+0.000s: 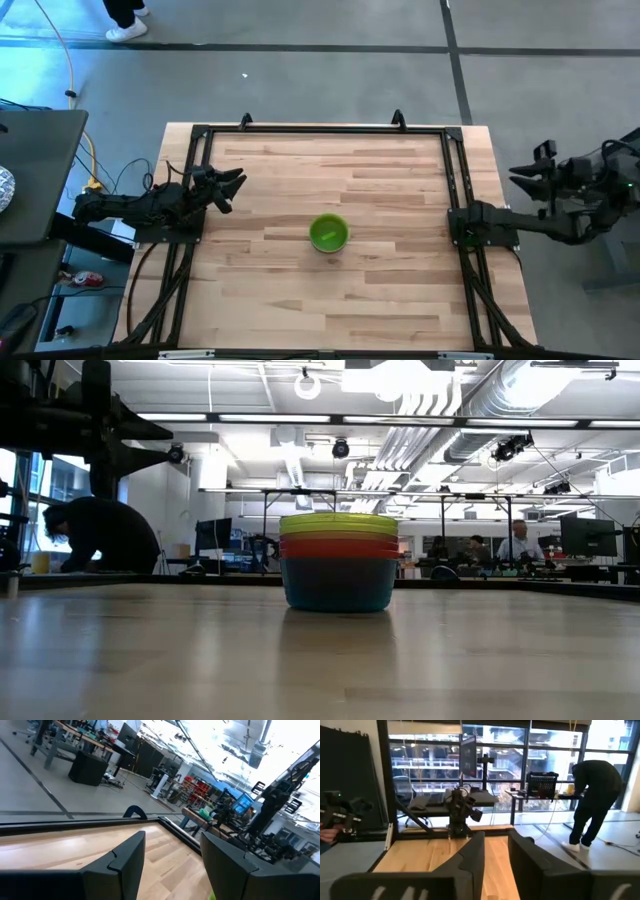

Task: Nest bowls inside each other
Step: Return to Home Position

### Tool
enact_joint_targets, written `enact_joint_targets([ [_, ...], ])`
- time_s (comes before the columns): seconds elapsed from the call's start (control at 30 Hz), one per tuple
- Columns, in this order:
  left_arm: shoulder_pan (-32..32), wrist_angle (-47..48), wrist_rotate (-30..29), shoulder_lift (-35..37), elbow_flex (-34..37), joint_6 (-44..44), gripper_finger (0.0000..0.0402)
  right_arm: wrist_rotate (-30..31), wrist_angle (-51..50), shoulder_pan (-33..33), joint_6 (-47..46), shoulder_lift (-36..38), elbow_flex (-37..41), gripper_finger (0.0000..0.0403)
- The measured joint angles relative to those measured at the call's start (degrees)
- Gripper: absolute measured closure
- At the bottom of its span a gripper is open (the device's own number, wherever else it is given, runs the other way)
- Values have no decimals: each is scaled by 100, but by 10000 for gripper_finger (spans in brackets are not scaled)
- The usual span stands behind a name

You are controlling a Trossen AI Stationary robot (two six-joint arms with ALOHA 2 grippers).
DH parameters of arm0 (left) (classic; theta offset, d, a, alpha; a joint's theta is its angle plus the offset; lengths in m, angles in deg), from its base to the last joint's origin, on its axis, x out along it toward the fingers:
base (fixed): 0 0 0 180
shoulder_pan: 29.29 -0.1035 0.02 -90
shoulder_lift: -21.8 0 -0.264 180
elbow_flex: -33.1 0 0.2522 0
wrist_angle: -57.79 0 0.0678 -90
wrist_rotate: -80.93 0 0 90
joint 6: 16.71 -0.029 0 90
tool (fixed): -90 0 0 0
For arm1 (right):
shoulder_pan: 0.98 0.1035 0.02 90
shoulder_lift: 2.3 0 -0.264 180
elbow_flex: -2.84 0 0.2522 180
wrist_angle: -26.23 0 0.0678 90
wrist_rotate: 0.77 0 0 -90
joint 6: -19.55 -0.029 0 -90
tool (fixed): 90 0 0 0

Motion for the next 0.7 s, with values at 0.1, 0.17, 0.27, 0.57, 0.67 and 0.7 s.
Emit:
enact_joint_targets([
  [0.1, -1, 1, -32, 0, 0, -2, 220, 124, -15, 195, 81, 0, -35, 337],
  [0.17, 1, 1, -44, 0, 0, -2, 220, 140, -90, 310, 124, 0, -24, 342],
  [0.27, 0, 1, -102, 0, 0, -7, 220, 141, -252, 499, 124, -2, -22, 344],
  [0.57, 0, 1, -243, 0, 0, -10, 220, 54, -642, 836, 125, -2, -18, 348],
  [0.67, 1, 3, -251, 0, 0, -11, 220, 54, -632, 842, 182, 3, 117, 354],
  [0.7, -1, 3, -250, 0, 0, -11, 220, 54, -638, 839, 223, 4, 211, 356],
])
